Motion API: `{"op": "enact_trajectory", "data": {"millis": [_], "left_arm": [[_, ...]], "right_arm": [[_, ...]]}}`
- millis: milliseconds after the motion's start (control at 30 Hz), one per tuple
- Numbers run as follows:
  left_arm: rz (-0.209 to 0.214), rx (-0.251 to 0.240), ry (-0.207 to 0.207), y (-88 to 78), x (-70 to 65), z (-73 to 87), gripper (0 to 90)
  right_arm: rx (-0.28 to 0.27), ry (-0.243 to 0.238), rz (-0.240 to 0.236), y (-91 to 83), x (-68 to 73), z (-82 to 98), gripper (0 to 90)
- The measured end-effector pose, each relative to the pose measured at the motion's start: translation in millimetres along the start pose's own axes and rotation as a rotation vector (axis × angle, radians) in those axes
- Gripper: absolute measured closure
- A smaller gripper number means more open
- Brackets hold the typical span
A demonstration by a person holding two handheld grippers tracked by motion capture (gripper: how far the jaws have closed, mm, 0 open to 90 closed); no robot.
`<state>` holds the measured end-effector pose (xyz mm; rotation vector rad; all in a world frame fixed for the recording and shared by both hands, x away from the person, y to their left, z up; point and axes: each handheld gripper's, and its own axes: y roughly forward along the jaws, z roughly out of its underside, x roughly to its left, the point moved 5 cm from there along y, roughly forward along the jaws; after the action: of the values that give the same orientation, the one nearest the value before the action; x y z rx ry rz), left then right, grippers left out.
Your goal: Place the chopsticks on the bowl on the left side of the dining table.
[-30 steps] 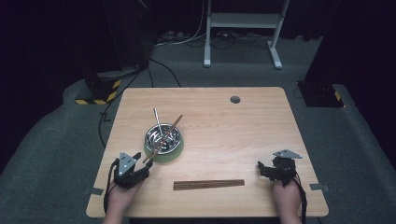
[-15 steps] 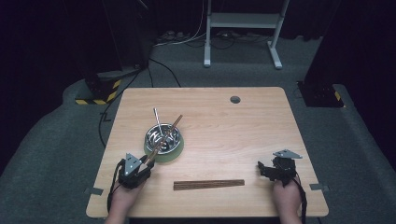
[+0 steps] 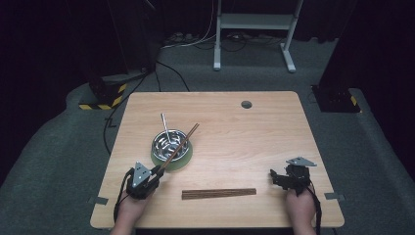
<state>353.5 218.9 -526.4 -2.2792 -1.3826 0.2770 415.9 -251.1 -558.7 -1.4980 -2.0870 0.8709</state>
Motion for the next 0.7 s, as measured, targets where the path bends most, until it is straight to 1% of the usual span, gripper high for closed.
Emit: {"op": "enact_trajectory", "data": {"millis": [67, 133, 200, 233, 433, 500, 533, 600, 667, 700], "left_arm": [[0.009, -0.001, 0.010, -0.2, -1.0, -0.5, 75.6], [0.019, -0.003, 0.013, -0.1, -1.9, -0.5, 75.6], [0.022, -0.004, 0.006, 0.4, -3.1, -0.1, 75.7], [0.024, -0.003, 0.011, 0.5, -3.2, -0.2, 75.7], [0.024, 0.000, 0.011, 0.6, -2.5, -0.2, 75.1], [0.026, 0.000, 0.007, 0.7, -2.3, -0.2, 72.1], [0.028, 0.002, 0.005, 0.8, -2.4, -0.2, 69.2], [0.027, 0.006, 0.014, 1.2, -2.4, 0.0, 65.4], [0.026, 0.013, 0.017, 1.6, -2.4, 0.5, 65.0], [0.026, 0.014, 0.008, 1.9, -3.1, 0.9, 64.4]], "right_arm": [[0.000, 0.002, 0.000, 0.0, 0.1, -0.1, 14.7], [0.000, 0.004, -0.001, 0.0, 0.3, -0.1, 14.7], [0.000, 0.000, 0.000, 0.0, 0.0, 0.0, 14.7], [0.000, 0.000, 0.000, 0.0, 0.0, 0.0, 14.7], [0.000, 0.000, 0.000, 0.0, 0.0, 0.0, 14.7], [0.000, 0.000, 0.000, 0.0, 0.0, 0.0, 14.7], [0.000, 0.004, 0.000, 0.0, 0.3, -0.1, 14.7], [-0.001, -0.002, 0.000, 0.1, -0.2, 0.0, 14.7], [0.000, 0.004, 0.000, 0.0, 0.3, -0.1, 14.7], [-0.001, 0.002, 0.000, 0.1, 0.1, -0.1, 14.7]]}}
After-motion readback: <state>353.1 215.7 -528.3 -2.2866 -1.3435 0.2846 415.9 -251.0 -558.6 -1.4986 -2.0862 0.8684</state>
